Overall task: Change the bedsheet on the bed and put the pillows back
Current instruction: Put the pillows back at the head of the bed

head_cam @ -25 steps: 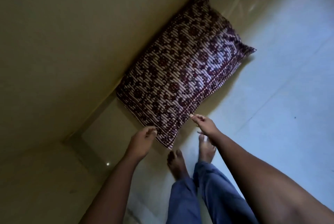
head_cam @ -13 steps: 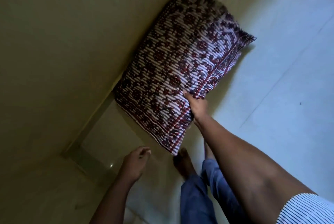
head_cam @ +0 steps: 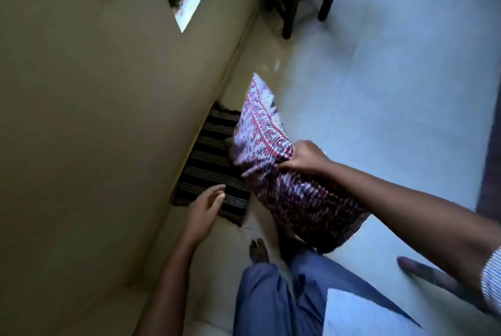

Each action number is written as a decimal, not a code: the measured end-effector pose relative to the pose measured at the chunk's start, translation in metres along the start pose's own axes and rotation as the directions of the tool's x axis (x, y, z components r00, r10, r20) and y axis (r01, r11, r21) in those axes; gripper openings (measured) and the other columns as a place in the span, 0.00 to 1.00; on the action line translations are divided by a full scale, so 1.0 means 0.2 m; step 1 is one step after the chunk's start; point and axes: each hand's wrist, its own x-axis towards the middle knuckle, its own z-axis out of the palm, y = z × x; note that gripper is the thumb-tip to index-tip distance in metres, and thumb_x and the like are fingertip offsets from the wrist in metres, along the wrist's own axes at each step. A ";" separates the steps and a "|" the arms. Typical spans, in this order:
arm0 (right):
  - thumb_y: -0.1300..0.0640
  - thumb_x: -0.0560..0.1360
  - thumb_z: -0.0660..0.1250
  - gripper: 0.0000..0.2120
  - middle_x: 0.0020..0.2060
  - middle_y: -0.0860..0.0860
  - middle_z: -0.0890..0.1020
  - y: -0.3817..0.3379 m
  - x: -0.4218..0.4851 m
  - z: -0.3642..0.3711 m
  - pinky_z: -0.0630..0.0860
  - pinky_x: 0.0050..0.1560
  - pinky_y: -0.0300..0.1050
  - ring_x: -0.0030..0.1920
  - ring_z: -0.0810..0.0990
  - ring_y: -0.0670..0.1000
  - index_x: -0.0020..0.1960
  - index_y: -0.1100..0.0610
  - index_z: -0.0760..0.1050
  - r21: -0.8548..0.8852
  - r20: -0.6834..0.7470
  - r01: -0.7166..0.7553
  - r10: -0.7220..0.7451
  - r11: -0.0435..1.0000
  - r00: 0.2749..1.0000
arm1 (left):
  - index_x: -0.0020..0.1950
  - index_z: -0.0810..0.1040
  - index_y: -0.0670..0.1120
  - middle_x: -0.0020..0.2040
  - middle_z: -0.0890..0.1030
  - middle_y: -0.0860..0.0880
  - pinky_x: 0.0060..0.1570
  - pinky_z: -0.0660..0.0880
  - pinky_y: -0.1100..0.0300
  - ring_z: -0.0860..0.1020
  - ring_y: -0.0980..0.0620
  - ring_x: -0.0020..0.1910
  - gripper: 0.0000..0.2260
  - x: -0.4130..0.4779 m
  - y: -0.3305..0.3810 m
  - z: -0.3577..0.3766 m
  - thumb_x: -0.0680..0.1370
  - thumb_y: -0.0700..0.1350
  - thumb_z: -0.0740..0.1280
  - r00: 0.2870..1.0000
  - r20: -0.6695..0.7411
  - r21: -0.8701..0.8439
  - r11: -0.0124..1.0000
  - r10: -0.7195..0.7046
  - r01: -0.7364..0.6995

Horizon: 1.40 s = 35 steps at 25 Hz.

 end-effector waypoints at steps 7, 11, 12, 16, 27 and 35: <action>0.49 0.71 0.69 0.14 0.43 0.59 0.80 -0.08 -0.74 -0.31 0.61 0.37 0.43 0.47 0.79 0.58 0.36 0.53 0.66 -0.311 -0.010 0.156 -0.167 0.938 0.986 | 0.74 0.59 0.50 0.70 0.66 0.52 0.69 0.59 0.59 0.62 0.54 0.69 0.42 -0.05 0.38 -0.15 0.66 0.68 0.66 0.820 0.299 0.327 0.755 0.488 -0.568; 0.55 0.69 0.69 0.07 0.37 0.53 0.76 -0.07 -1.15 -0.35 0.63 0.37 0.43 0.42 0.78 0.55 0.38 0.56 0.71 -0.330 -0.186 0.143 -0.213 0.933 0.959 | 0.75 0.45 0.59 0.76 0.50 0.57 0.71 0.42 0.44 0.44 0.54 0.76 0.50 -0.13 0.47 -0.01 0.60 0.73 0.65 0.708 0.523 0.496 0.506 0.475 -0.706; 0.57 0.68 0.69 0.06 0.34 0.49 0.74 -0.05 -1.25 -0.34 0.63 0.36 0.42 0.40 0.76 0.53 0.40 0.57 0.74 -0.322 -0.233 0.137 -0.218 0.937 0.948 | 0.76 0.47 0.56 0.75 0.53 0.57 0.71 0.41 0.44 0.47 0.54 0.76 0.49 -0.15 0.49 0.04 0.63 0.68 0.69 0.696 0.548 0.511 0.472 0.464 -0.718; 0.54 0.65 0.66 0.09 0.29 0.42 0.65 0.06 -1.63 -0.30 0.59 0.31 0.38 0.36 0.70 0.47 0.41 0.58 0.76 -0.221 -0.427 0.030 -0.125 0.975 0.895 | 0.65 0.73 0.41 0.59 0.78 0.42 0.64 0.65 0.51 0.75 0.42 0.60 0.26 -0.24 0.57 0.19 0.69 0.47 0.72 0.498 0.534 0.409 0.306 0.683 -0.860; 0.58 0.67 0.75 0.24 0.55 0.56 0.77 0.61 -2.55 -0.20 0.67 0.51 0.38 0.58 0.75 0.55 0.61 0.63 0.76 0.278 -0.692 -0.262 0.382 0.924 0.612 | 0.55 0.81 0.45 0.43 0.83 0.39 0.43 0.74 0.51 0.81 0.40 0.45 0.23 -0.78 1.26 0.93 0.64 0.48 0.59 0.315 0.568 0.134 0.292 0.760 -0.947; 0.57 0.68 0.74 0.23 0.53 0.57 0.81 1.30 -3.08 -0.14 0.76 0.55 0.48 0.53 0.80 0.56 0.62 0.59 0.76 0.461 -0.696 -0.283 0.540 0.841 0.473 | 0.52 0.83 0.45 0.41 0.84 0.41 0.40 0.74 0.52 0.82 0.44 0.45 0.19 -1.27 1.57 1.69 0.66 0.47 0.61 0.260 0.621 -0.001 0.333 0.740 -0.943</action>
